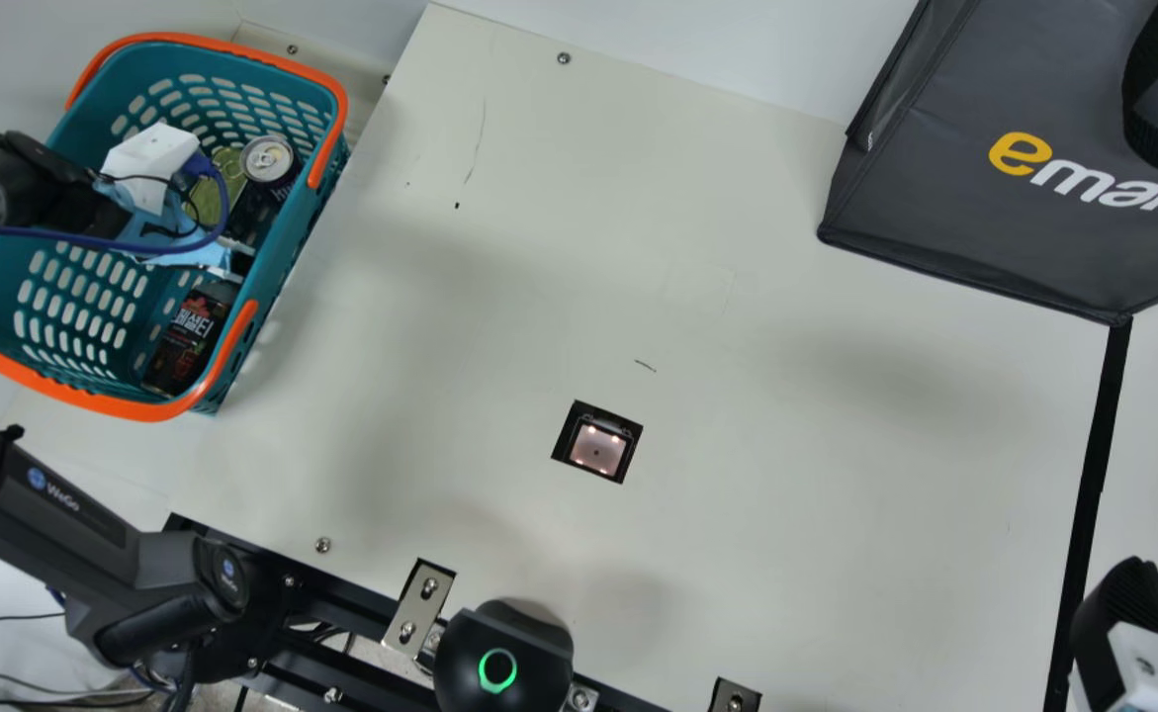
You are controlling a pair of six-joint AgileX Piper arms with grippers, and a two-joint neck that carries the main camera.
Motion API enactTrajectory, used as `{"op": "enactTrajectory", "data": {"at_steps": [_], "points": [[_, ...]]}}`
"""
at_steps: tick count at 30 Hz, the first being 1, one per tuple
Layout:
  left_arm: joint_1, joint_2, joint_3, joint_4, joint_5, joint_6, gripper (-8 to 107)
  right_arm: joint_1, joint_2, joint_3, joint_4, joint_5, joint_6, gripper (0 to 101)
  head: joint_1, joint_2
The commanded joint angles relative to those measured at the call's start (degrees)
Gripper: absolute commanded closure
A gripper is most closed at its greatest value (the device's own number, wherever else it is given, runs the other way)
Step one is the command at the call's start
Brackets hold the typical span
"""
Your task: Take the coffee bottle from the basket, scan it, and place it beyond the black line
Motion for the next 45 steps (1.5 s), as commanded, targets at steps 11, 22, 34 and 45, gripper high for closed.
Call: {"op": "enactTrajectory", "data": {"at_steps": [11,22,34,45], "points": [[0.11,3.36,-0.24,0.49,-1.89,1.27,9,0.00,0.00,0.00,0.00,0.00,0.00,10,-1.48,0.14],[-0.35,6.52,-1.47,-0.19,-3.76,1.82,9,0.00,0.00,0.00,0.00,0.01,0.00,10,-1.48,0.14],[-1.18,7.85,-1.35,-0.48,-5.25,1.60,49,0.00,0.00,0.00,0.00,0.01,0.00,10,-1.48,0.14],[-1.26,6.60,-1.21,-0.23,-5.09,0.78,89,0.00,0.00,0.00,0.00,0.01,0.00,10,-1.48,0.14]]}}
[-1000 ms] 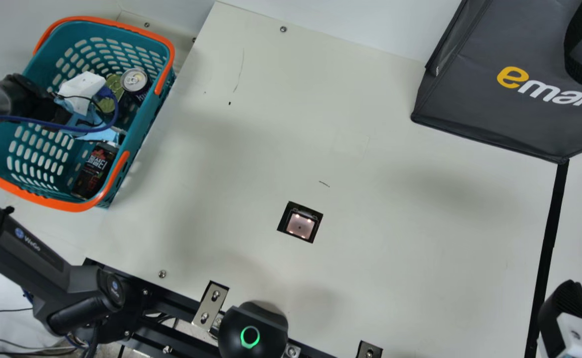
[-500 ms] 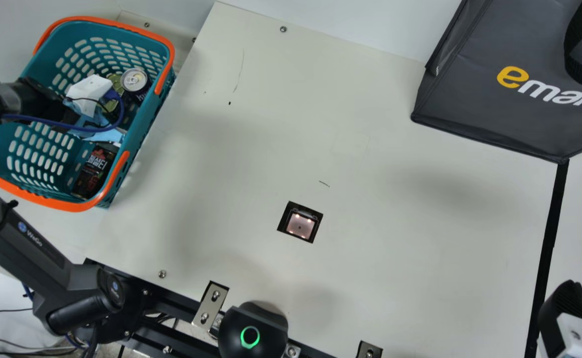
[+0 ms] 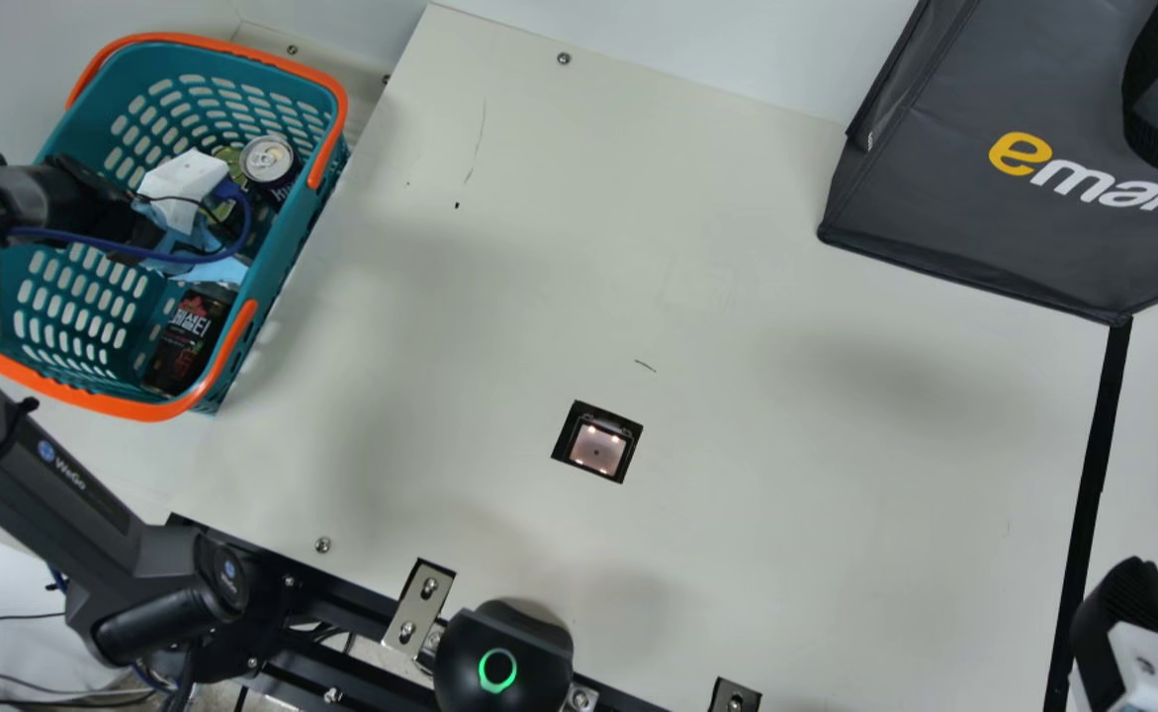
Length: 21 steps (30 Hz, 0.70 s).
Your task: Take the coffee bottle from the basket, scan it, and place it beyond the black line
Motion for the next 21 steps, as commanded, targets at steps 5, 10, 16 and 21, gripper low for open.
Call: {"op": "enactTrajectory", "data": {"at_steps": [5,10,16,21], "points": [[0.36,-2.18,-0.53,-0.53,0.98,-0.46,89,0.00,0.00,0.00,0.00,0.00,0.00,10,-1.48,0.14],[0.80,-4.50,-1.36,-1.37,2.43,-0.80,89,0.00,0.00,0.00,0.00,0.00,0.00,10,-1.48,0.14],[1.58,-7.58,-1.94,-1.95,4.38,-1.31,89,0.00,0.00,0.00,0.00,0.00,0.00,10,-1.48,0.14],[2.48,-10.34,-1.82,-2.28,5.93,-1.64,89,0.00,0.00,0.00,0.00,0.00,0.00,10,-1.48,0.14]]}}
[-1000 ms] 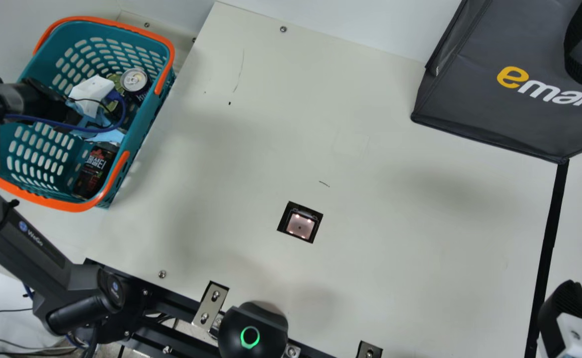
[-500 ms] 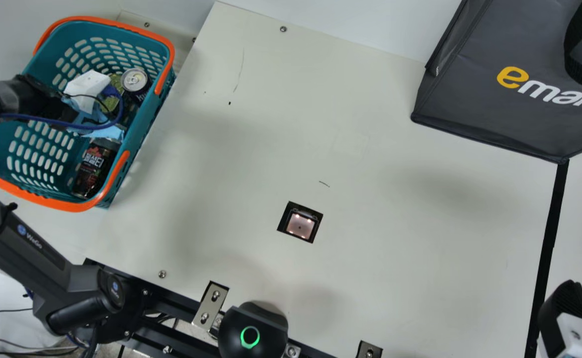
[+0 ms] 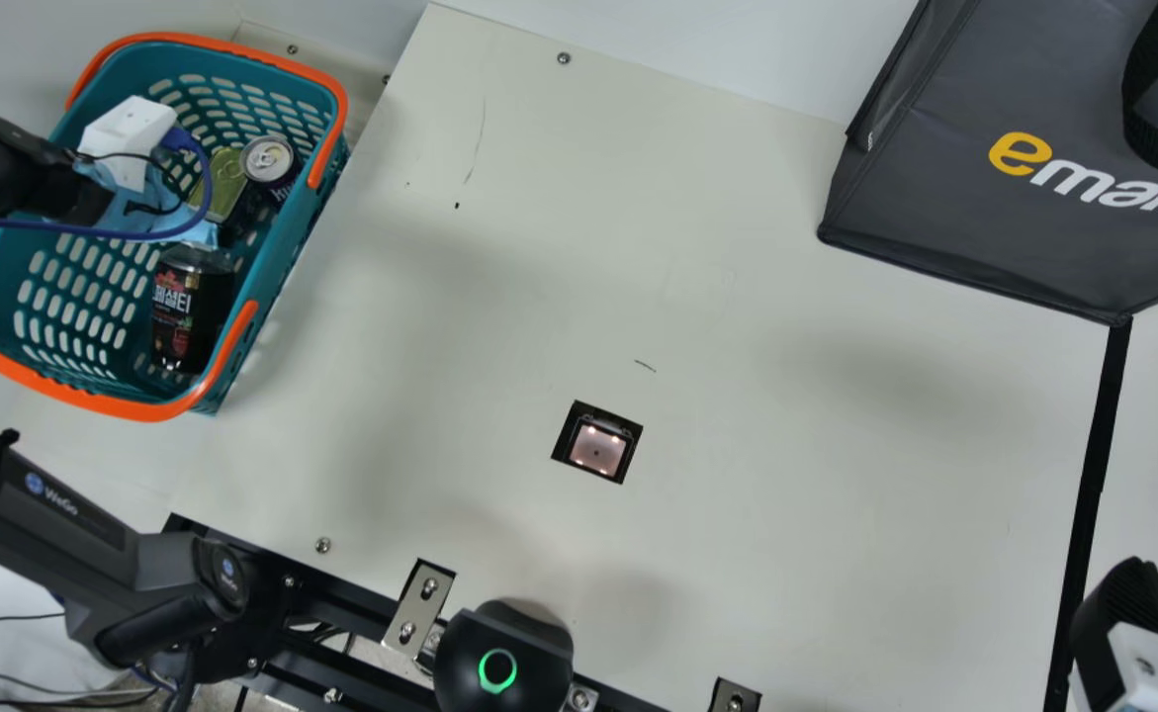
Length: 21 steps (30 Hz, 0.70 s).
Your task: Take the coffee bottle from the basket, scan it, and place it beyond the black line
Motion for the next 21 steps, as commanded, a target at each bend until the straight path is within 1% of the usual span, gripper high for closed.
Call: {"op": "enactTrajectory", "data": {"at_steps": [1,21], "points": [[0.30,-1.24,0.14,-0.21,0.58,-0.05,89,0.00,0.00,0.00,0.00,0.00,0.00,10,-1.48,0.14],[4.38,-11.93,2.40,-2.69,6.06,-0.74,89,0.00,0.00,0.00,0.00,0.06,0.00,10,-1.48,0.14]]}}
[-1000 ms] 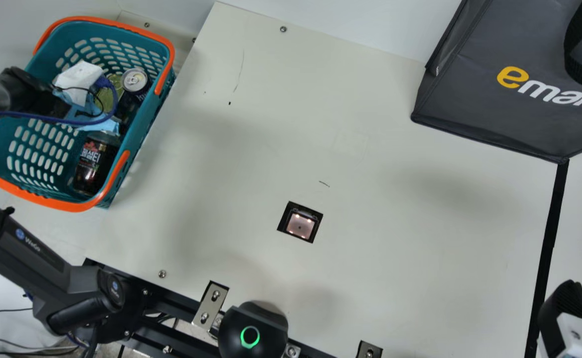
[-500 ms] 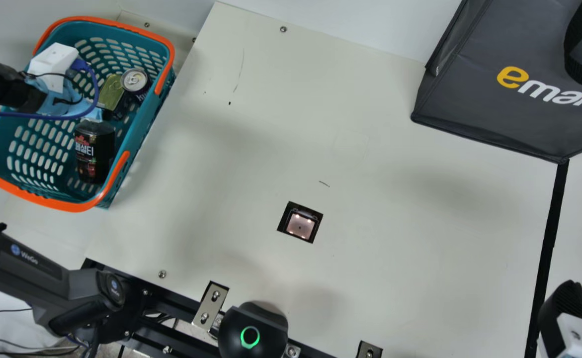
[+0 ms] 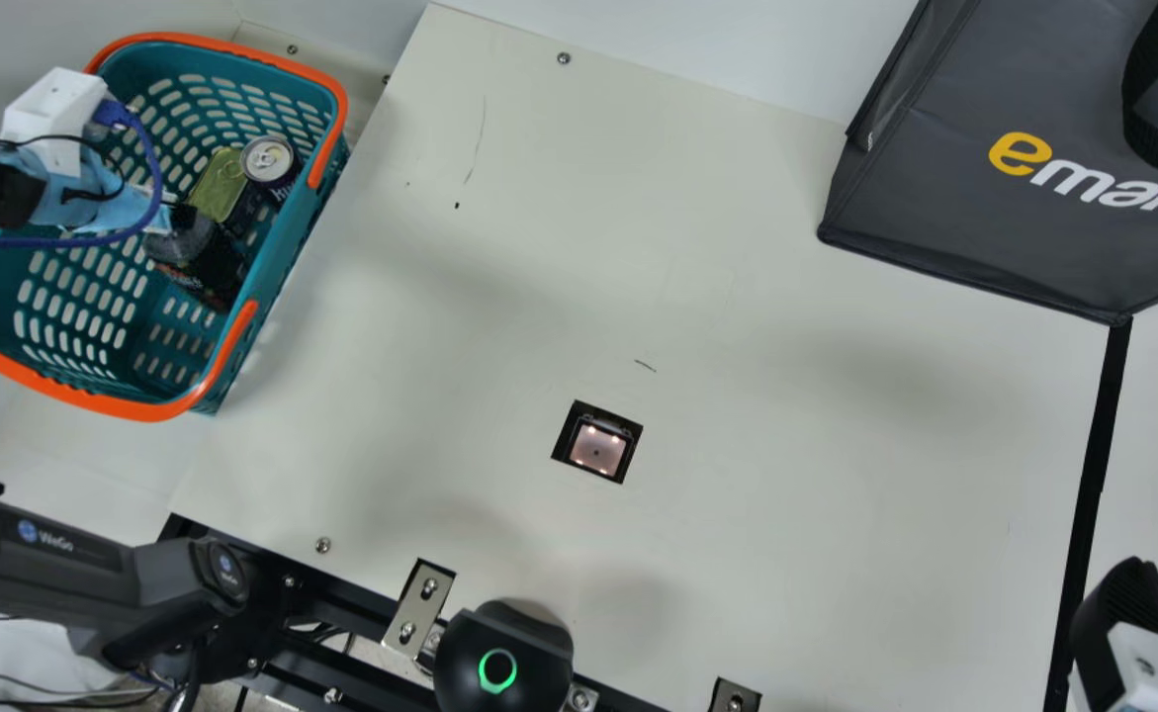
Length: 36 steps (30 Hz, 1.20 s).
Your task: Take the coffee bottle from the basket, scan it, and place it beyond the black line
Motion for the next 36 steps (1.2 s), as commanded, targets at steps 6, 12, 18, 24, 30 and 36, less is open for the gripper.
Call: {"op": "enactTrajectory", "data": {"at_steps": [6,12,18,24,30,36], "points": [[0.89,-3.05,0.54,-0.93,0.89,0.19,89,0.00,0.00,0.00,0.00,0.00,0.00,10,-1.57,0.14],[1.23,-5.54,-0.23,-2.09,2.04,0.12,89,0.00,0.00,0.00,0.00,0.00,0.00,10,-1.57,0.14],[1.12,-7.59,-2.96,-2.94,4.05,-0.88,89,0.00,0.00,0.00,0.00,-0.06,0.00,10,-1.57,0.14],[1.05,-9.40,-6.79,-3.21,6.94,-2.52,89,0.00,0.00,0.00,0.00,-0.06,0.00,10,-1.57,0.14],[1.38,-10.83,-10.20,-3.20,9.78,-3.72,89,0.00,0.00,0.00,0.00,-0.06,0.00,10,-1.57,0.14],[1.58,-11.81,-13.28,-3.51,12.60,-4.09,89,0.00,0.00,0.00,0.00,-0.06,0.00,10,-1.57,0.14]]}}
